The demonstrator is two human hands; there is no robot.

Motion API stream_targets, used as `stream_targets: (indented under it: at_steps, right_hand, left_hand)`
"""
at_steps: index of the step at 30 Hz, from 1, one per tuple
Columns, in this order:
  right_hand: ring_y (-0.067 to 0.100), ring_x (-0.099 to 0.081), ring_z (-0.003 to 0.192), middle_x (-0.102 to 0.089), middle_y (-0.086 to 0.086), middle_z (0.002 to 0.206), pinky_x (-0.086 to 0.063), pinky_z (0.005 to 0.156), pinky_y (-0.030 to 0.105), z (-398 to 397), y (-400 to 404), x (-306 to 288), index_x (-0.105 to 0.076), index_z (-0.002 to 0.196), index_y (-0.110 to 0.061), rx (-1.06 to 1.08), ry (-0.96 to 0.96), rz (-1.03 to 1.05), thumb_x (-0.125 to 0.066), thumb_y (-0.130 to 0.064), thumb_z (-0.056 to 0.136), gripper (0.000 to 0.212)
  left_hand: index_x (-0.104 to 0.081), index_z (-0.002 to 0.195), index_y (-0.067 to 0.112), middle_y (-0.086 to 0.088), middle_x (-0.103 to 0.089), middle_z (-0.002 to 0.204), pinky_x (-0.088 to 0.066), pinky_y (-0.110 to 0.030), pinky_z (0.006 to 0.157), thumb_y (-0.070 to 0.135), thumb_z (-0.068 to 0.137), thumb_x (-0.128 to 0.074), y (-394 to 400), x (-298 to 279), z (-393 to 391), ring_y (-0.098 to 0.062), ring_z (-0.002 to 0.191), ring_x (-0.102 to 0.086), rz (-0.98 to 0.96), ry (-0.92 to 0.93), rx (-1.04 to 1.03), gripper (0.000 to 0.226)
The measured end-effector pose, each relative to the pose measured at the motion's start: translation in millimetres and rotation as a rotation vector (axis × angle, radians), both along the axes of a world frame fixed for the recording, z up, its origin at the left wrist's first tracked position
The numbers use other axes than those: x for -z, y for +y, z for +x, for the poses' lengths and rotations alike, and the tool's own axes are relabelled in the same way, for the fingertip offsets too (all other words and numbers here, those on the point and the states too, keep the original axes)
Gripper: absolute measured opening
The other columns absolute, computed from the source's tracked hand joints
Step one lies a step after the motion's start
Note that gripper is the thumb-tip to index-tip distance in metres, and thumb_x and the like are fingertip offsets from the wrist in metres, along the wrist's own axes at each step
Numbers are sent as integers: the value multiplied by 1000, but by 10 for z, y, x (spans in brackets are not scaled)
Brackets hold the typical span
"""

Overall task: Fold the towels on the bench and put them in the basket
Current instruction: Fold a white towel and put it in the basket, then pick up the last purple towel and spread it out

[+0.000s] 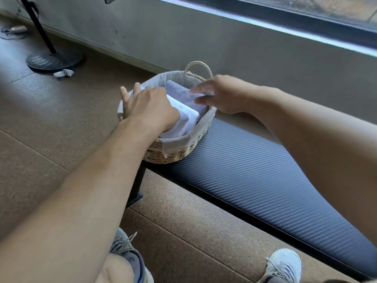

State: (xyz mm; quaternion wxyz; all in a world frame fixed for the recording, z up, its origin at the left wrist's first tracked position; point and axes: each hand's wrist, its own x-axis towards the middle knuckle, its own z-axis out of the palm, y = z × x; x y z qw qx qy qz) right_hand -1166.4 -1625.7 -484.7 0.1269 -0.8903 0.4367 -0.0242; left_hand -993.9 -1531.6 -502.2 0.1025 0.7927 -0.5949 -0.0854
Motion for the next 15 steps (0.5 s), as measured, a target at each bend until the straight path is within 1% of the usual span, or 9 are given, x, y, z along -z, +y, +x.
stream_targets:
  at_steps: [2,3,5,7,8,9,12,13,15]
  right_hand:
    - [13,-66,104,-72,-8,120,-46,88,23,-227,112,-50,-69,126,-28,79,-156,-106,-65,-29,98,28]
    - [9,-66,94,-73,-8,113,-45,82,21,-366,185,-58,-71,121,-27,123,-217,-143,-67,-27,96,25]
    - [0,-63,79,-72,-12,100,-47,76,14,-681,361,-35,-73,113,-28,226,-316,-149,-69,-26,94,20]
    - [-10,-59,72,-66,-21,91,-42,72,3,-1034,563,19,-74,110,-28,340,-373,-123,-71,-24,93,18]
    - [-11,-59,72,-65,-22,90,-42,73,3,-1215,668,49,-74,110,-28,396,-382,-115,-71,-23,92,18]
    - [-10,-59,75,-65,-22,91,-44,75,7,-1399,765,87,-73,110,-29,454,-383,-107,-71,-24,93,18]
    - [-2,-60,83,-63,-22,91,-49,79,22,-1953,1032,241,-71,114,-32,654,-343,-57,-68,-27,94,20]
    - [3,-61,88,-63,-22,93,-50,84,25,-2141,1109,332,-70,116,-32,729,-309,-33,-68,-30,94,22]
    - [15,-58,112,-67,-13,113,-47,97,33,-2504,1254,557,-67,121,-34,883,-205,2,-68,-35,92,30]
  left_hand:
    - [-56,139,19,-12,-50,148,-16,-43,122,25,90,-56,33,-41,-157,-28,146,-29,-76,58,62,49]
    - [-57,137,20,-11,-52,146,-20,-42,120,25,92,-57,42,-50,-244,-28,143,-34,-102,79,94,46]
    - [-59,135,20,-10,-55,142,-27,-43,117,27,94,-58,56,-46,-417,-28,138,-41,-143,104,149,42]
    - [-63,130,18,-8,-60,136,-34,-38,107,29,95,-59,44,-3,-594,-29,130,-48,-200,137,216,37]
    - [-64,127,18,-7,-62,133,-37,-36,103,29,94,-60,39,19,-697,-28,127,-50,-236,164,267,35]
    - [-64,127,18,-5,-62,132,-38,-34,101,28,93,-62,33,48,-812,-26,126,-52,-266,200,323,35]
    - [-63,128,21,1,-61,133,-36,-31,106,30,92,-65,102,154,-1243,-19,130,-49,-277,290,521,37]
    - [-63,128,22,2,-60,135,-34,-31,109,31,92,-65,147,209,-1395,-17,133,-47,-249,296,600,38]
    - [-60,130,24,4,-56,139,-31,-32,115,35,92,-66,238,349,-1660,-14,140,-40,-164,288,730,41]
